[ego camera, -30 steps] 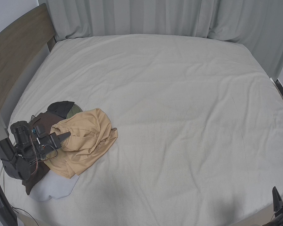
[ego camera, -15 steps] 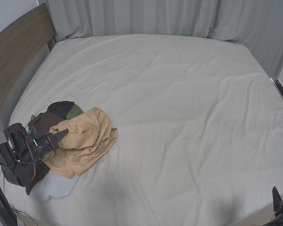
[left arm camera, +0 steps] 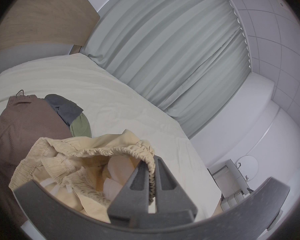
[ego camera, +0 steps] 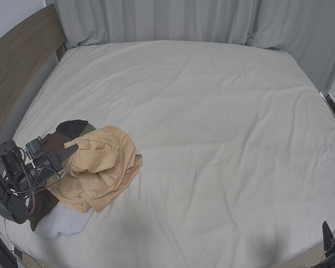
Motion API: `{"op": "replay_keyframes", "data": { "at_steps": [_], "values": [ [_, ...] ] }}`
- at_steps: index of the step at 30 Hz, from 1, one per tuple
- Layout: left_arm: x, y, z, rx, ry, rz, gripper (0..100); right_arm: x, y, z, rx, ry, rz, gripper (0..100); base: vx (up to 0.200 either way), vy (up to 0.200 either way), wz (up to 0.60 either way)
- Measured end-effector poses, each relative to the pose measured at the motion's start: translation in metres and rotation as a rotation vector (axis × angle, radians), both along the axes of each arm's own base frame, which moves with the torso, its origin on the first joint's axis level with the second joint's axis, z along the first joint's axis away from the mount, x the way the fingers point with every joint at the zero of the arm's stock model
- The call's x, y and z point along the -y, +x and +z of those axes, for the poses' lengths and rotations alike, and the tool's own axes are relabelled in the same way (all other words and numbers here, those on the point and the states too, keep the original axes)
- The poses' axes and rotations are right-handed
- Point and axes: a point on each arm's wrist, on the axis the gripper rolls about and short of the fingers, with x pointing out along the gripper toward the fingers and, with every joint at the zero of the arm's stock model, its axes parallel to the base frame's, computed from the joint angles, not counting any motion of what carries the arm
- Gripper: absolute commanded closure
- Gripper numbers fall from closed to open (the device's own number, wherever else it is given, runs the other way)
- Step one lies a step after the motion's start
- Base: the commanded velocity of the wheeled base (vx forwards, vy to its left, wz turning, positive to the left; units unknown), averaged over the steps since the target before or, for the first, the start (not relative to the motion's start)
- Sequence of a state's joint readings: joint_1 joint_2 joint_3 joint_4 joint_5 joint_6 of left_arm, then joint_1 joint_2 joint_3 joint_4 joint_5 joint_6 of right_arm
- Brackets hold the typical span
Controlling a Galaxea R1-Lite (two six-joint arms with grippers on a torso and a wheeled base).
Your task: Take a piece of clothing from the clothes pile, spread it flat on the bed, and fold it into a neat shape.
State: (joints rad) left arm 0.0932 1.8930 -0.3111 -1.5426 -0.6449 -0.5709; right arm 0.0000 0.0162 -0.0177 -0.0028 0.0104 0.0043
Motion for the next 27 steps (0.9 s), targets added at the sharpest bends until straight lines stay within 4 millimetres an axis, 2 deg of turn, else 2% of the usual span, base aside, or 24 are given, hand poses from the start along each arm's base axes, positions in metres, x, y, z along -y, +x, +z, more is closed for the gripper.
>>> {"op": "replay_keyframes", "data": {
  "at_steps": [15,27],
  "values": [
    [0.004,-0.019,0.017,0.038,-0.020,-0.015,100,0.000,0.000,0.000,0.000,0.000,0.000,0,0.000,0.000,0.00],
    [0.007,-0.034,0.042,0.023,-0.214,0.043,100,0.000,0.000,0.000,0.000,0.001,0.000,0,0.000,0.000,0.00]
  ]
}}
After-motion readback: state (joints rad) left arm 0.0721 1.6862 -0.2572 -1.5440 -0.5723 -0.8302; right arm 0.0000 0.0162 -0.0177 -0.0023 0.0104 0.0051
